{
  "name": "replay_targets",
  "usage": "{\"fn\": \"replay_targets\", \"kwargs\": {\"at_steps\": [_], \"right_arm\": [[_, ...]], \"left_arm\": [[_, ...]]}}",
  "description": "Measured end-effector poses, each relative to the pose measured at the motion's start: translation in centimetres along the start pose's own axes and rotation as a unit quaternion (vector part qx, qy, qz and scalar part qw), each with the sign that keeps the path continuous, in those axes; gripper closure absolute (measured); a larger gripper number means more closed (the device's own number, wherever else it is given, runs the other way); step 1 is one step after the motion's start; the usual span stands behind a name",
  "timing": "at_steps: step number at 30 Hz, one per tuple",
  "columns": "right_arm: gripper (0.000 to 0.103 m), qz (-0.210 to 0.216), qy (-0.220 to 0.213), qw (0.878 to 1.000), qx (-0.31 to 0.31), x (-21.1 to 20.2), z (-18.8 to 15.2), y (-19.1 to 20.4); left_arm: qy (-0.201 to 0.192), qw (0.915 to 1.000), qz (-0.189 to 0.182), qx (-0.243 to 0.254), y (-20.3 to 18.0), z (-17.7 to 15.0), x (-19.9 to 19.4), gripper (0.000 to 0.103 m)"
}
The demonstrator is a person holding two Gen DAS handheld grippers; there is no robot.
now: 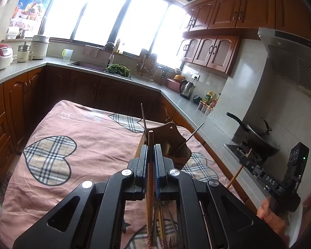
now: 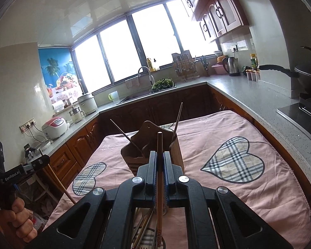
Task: Organize utensils
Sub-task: 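Lift the wooden chopsticks with both tools and lower them into the holder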
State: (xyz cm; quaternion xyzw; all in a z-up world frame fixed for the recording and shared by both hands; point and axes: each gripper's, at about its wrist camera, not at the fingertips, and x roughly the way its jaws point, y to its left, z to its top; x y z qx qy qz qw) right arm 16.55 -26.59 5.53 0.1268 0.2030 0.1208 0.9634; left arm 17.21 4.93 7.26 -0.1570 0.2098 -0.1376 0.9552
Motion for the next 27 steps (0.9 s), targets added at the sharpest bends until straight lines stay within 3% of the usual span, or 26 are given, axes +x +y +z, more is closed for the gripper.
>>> {"fn": "replay_targets", "kwargs": {"at_steps": [13, 27], "right_arm": [[0.098, 0.009, -0.068, 0.998, -0.008, 2.1, 5.1, 0.7], [0.098, 0.007, -0.120, 0.993, -0.009, 6.6, 9.5, 0.6]], "left_arm": [[-0.062, 0.9980, -0.015, -0.004, -0.3, 5.0, 2.2, 0.098], [-0.090, 0.9957, -0.014, -0.015, 0.2, 9.0, 8.3, 0.098]]}}
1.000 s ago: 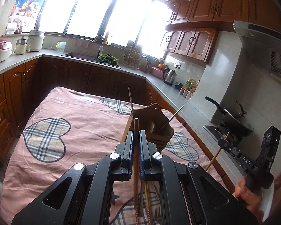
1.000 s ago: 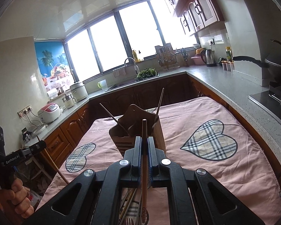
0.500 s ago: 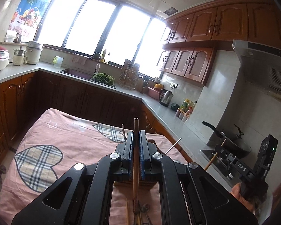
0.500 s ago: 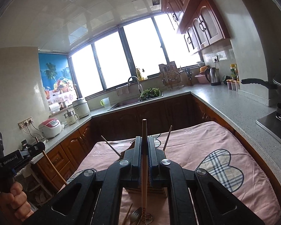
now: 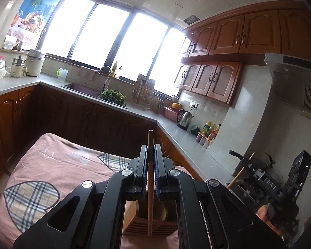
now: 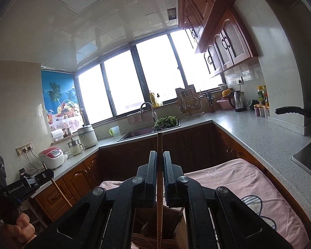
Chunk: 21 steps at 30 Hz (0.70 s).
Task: Organize utensils
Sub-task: 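Lift the wooden chopsticks with both tools and lower them into the holder, then open both tools to release the wooden chopsticks in the holder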
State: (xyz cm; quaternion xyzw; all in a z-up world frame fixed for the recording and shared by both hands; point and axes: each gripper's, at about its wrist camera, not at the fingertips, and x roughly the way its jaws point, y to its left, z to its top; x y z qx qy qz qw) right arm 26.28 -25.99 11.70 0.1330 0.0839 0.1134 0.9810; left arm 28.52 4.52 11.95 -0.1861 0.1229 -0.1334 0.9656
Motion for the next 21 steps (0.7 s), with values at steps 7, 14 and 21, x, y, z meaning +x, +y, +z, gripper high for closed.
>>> {"fn": "replay_targets", "kwargs": {"at_steps": [7, 14, 21], "right_arm": [[0.098, -0.007, -0.003, 1.000, 0.014, 3.4, -0.4, -1.1], [0.098, -0.014, 0.007, 0.999, 0.030, 5.6, -2.7, -2.5], [0.098, -0.024, 0.016, 0.999, 0.032, 7.0, -5.4, -3.4]], "left_arm": [[-0.012, 0.9998, 0.010, -0.016, 0.7, -0.1, 3.8, 0.098], [-0.001, 0.9989, 0.031, -0.036, 2.0, -2.9, 7.2, 0.098], [0.009, 0.9985, 0.040, -0.037, 2.8, -5.4, 8.4, 0.098]]}}
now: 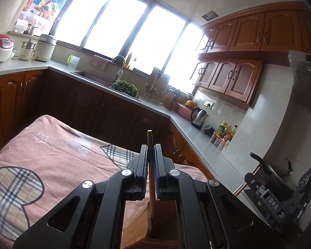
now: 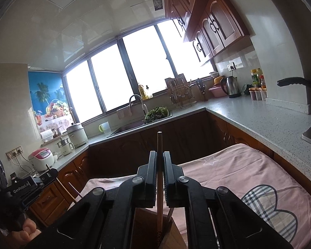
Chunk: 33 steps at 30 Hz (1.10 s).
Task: Organize utensils
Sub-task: 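Open both tools to release the wooden chopsticks in the holder, then withdraw both tools from the holder back toward the remaining utensils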
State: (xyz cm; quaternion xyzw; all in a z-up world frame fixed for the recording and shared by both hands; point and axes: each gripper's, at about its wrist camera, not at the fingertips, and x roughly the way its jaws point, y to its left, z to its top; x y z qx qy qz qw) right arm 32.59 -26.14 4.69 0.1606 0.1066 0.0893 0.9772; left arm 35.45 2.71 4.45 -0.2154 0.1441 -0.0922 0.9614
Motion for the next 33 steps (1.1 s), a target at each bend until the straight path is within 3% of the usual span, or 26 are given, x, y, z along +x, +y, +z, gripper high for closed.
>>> {"fn": "replay_targets", "kwargs": {"at_steps": [10, 22, 24, 26, 29, 31, 33], "right_arm": [[0.098, -0.008, 0.037, 0.999, -0.005, 1.4, -2.7, -0.1], [0.093, -0.004, 0.060, 0.998, -0.004, 1.9, -2.5, -0.2], [0.092, -0.002, 0.063, 0.998, -0.003, 1.8, -2.5, -0.2], [0.088, -0.001, 0.064, 0.998, 0.001, 1.5, -2.5, -0.2], [0.073, 0.006, 0.060, 0.998, 0.007, 0.8, -2.2, -0.1], [0.058, 0.006, 0.049, 0.999, 0.005, 0.0, -1.9, 0.1], [0.052, 0.012, 0.038, 0.999, 0.007, -0.9, -1.5, 0.2]], "left_arm": [[0.045, 0.9985, 0.005, 0.031, -0.9, -3.4, 1.7, 0.097], [0.063, 0.9974, 0.003, 0.035, -1.2, -2.9, 1.8, 0.097], [0.063, 0.9974, 0.002, 0.034, -1.2, -2.9, 1.6, 0.089], [0.060, 0.9976, 0.003, 0.033, -1.2, -2.8, 1.3, 0.058], [0.050, 0.9981, 0.002, 0.036, -1.3, -2.7, 0.3, 0.045], [0.050, 0.9981, 0.004, 0.035, -1.3, -2.5, -0.3, 0.034], [0.050, 0.9982, 0.003, 0.032, -1.2, -2.4, -1.0, 0.027]]}}
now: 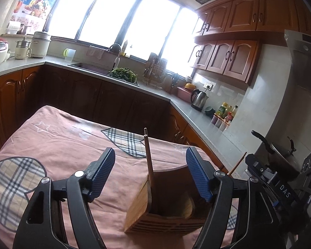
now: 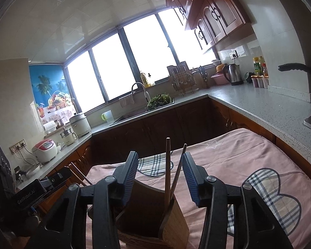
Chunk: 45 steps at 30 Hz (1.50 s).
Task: Organize utensils
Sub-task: 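Withdraw both tools from the holder back toward the remaining utensils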
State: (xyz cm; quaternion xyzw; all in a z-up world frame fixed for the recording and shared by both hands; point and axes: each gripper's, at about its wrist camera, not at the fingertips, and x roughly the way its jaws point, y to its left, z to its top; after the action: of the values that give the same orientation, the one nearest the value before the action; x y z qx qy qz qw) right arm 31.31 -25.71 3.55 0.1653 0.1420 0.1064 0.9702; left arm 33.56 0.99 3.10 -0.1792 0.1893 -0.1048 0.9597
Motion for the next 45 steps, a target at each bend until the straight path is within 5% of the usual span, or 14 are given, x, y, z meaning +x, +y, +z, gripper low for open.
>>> {"fn": "replay_targets", "kwargs": {"at_steps": [2, 4, 6, 20, 45], "right_arm": [[0.034, 0.007, -0.007, 1.000, 0.003, -1.0, 0.3, 0.1], [0.020, 0.012, -0.014, 1.000, 0.004, -2.0, 0.4, 0.1], [0.014, 0.018, -0.015, 1.000, 0.004, -2.9, 0.3, 0.2], [0.012, 0.025, 0.034, 0.999, 0.002, -8.6, -2.7, 0.4], [0.012, 0.016, 0.141, 0.990, 0.008, -14.9, -11.0, -0.3]], "left_arm": [[0.003, 1.0000, 0.005, -0.002, 0.1, -0.1, -0.8, 0.014], [0.005, 1.0000, 0.007, -0.002, 0.3, -0.3, -1.6, 0.011], [0.010, 0.9998, 0.015, -0.004, 0.4, -0.7, -2.4, 0.008], [0.091, 0.9948, 0.046, 0.005, 1.0, -5.2, -6.8, 0.006], [0.155, 0.9853, 0.067, 0.024, 3.2, -12.0, -13.6, 0.006]]}}
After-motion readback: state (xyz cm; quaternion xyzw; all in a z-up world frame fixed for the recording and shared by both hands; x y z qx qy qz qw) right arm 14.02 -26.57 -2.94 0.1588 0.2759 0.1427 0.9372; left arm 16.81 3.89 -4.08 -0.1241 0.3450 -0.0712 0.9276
